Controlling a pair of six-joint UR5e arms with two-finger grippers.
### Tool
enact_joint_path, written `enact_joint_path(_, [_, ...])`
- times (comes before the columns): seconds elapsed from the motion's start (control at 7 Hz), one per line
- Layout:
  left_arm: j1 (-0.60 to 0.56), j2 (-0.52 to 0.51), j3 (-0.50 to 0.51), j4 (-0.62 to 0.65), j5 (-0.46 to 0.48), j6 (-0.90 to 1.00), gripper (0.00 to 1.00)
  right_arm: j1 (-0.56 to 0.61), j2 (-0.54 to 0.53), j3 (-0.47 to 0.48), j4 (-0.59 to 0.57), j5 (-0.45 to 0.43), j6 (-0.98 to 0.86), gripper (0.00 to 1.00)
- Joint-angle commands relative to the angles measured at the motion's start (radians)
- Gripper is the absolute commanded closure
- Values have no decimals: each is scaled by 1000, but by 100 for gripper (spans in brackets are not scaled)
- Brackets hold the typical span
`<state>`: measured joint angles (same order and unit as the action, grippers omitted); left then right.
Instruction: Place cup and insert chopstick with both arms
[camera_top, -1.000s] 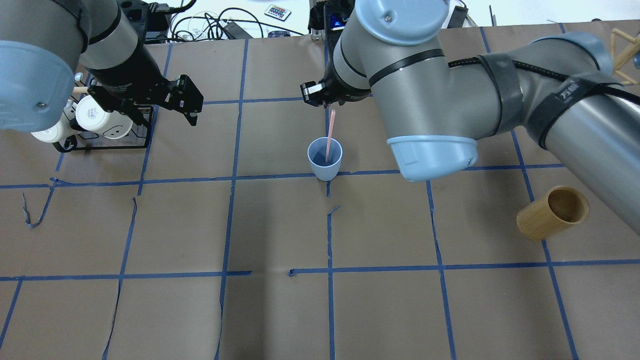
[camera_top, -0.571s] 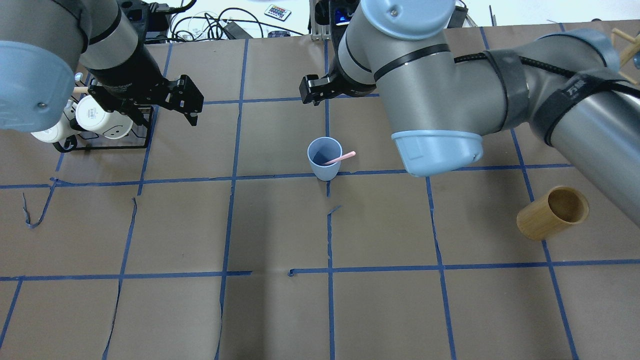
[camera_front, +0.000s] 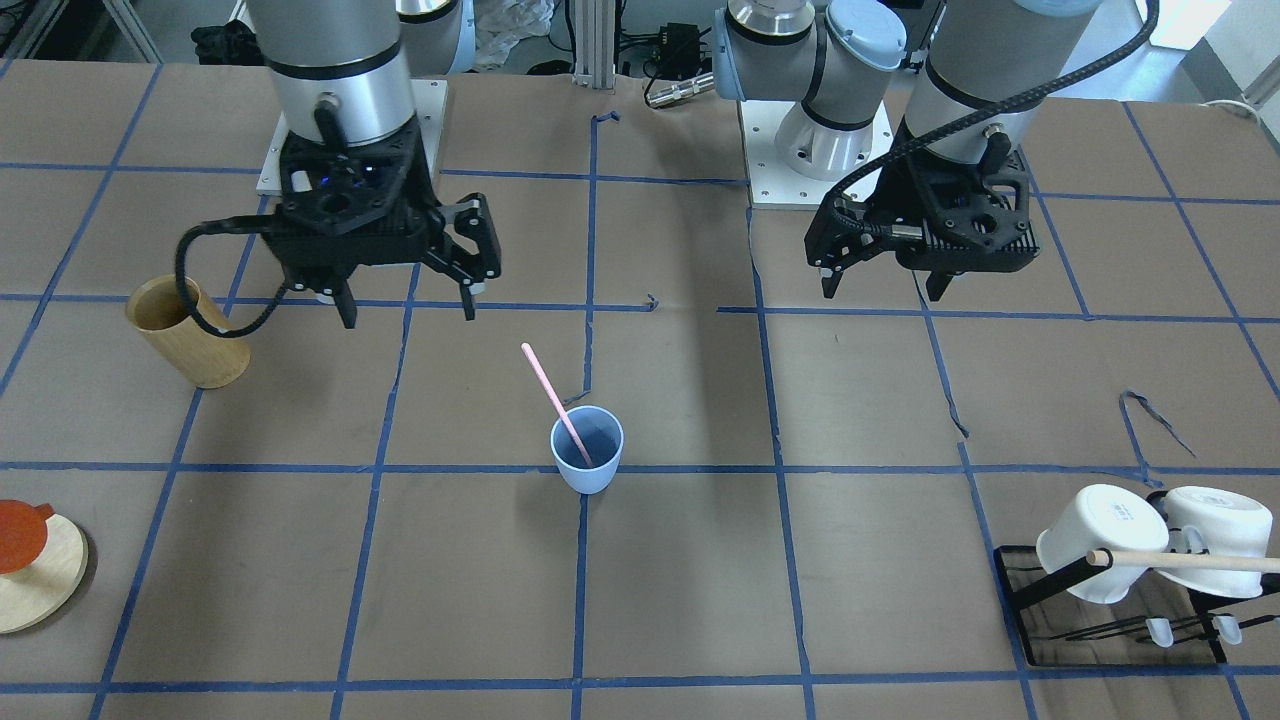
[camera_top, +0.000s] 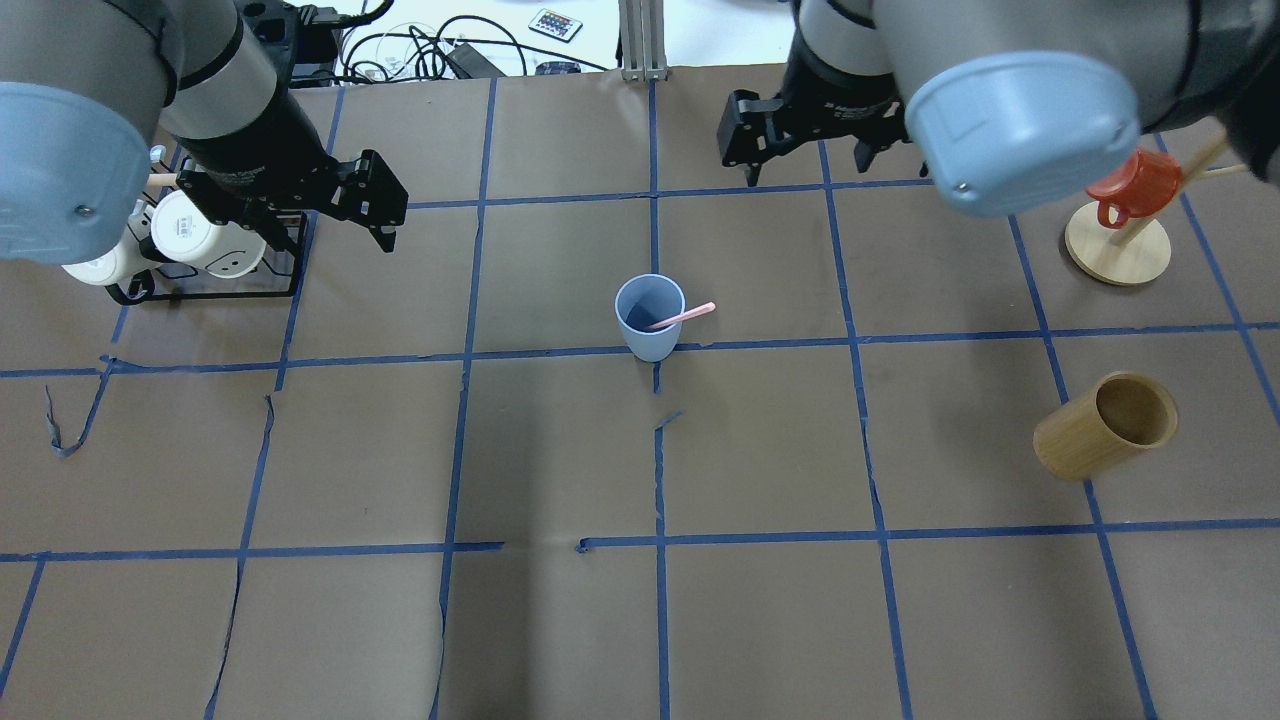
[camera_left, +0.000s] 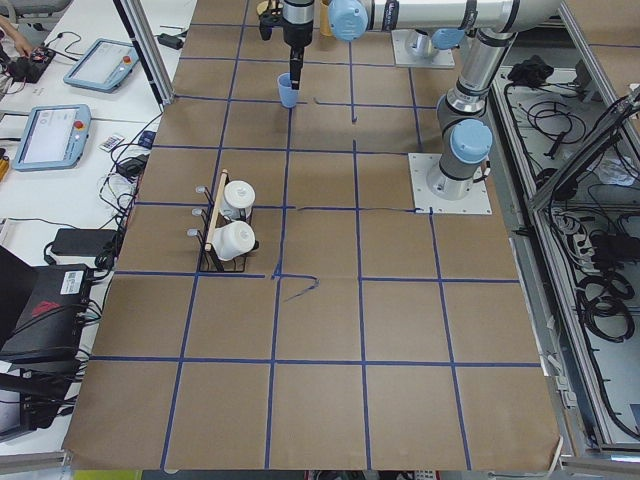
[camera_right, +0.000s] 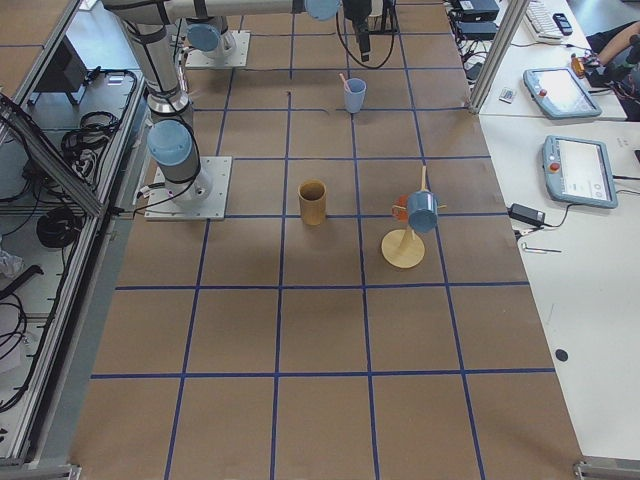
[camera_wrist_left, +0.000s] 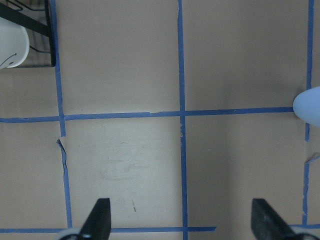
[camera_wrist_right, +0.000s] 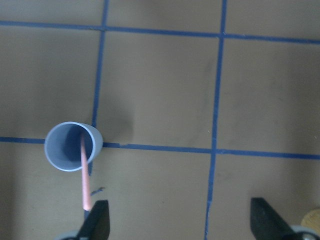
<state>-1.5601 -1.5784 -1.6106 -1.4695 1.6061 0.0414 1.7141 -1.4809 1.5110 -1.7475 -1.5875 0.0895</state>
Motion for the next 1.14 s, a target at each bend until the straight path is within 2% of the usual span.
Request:
enact_joint_path(0.0, [0,0,0,0,0,0,0,-126,-39,-11,204,15,-49,0])
enact_joint_path(0.43, [-2,0,0,0,0,0,0,-163,-94,47,281,1,-95,0])
enact_joint_path(0.57, [-2,0,-2,0,0,0,0,-162,-114,79,278,10,-99,0])
enact_joint_path(1.0, [-2,0,-2,0,0,0,0,-163,-128,94,276,14,-102,0])
